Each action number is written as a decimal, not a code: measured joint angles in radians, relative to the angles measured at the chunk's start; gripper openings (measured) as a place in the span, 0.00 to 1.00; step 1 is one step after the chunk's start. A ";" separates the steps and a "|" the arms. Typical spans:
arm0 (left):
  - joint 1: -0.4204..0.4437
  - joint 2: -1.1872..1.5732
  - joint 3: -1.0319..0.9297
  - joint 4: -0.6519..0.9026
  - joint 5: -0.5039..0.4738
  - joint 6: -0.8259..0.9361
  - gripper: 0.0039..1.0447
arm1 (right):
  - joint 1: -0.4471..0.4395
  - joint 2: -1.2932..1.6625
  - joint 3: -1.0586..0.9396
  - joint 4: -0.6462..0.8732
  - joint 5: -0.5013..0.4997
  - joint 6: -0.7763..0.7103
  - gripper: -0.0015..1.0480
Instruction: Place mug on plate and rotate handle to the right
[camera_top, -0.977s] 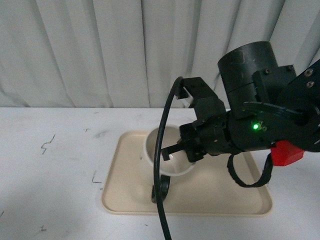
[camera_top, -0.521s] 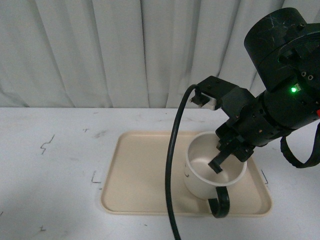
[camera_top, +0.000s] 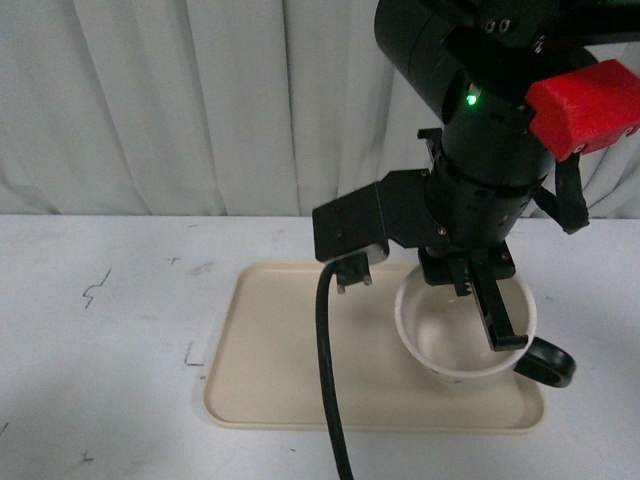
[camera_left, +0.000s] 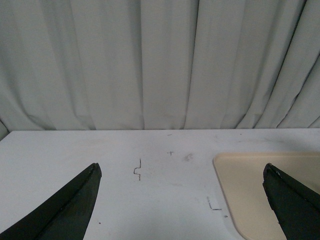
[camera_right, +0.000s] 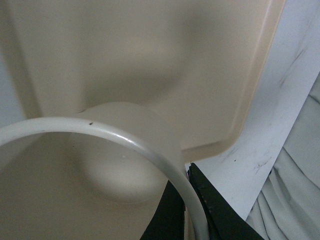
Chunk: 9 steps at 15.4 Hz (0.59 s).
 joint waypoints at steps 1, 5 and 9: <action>0.000 0.000 0.000 0.000 0.000 0.000 0.94 | 0.003 0.020 -0.003 0.030 0.031 0.019 0.03; 0.000 0.000 0.000 0.000 0.000 0.000 0.94 | -0.017 0.049 -0.059 0.252 -0.079 -0.148 0.03; 0.000 0.000 0.000 0.000 0.000 0.000 0.94 | 0.013 0.065 -0.062 0.295 -0.134 -0.339 0.03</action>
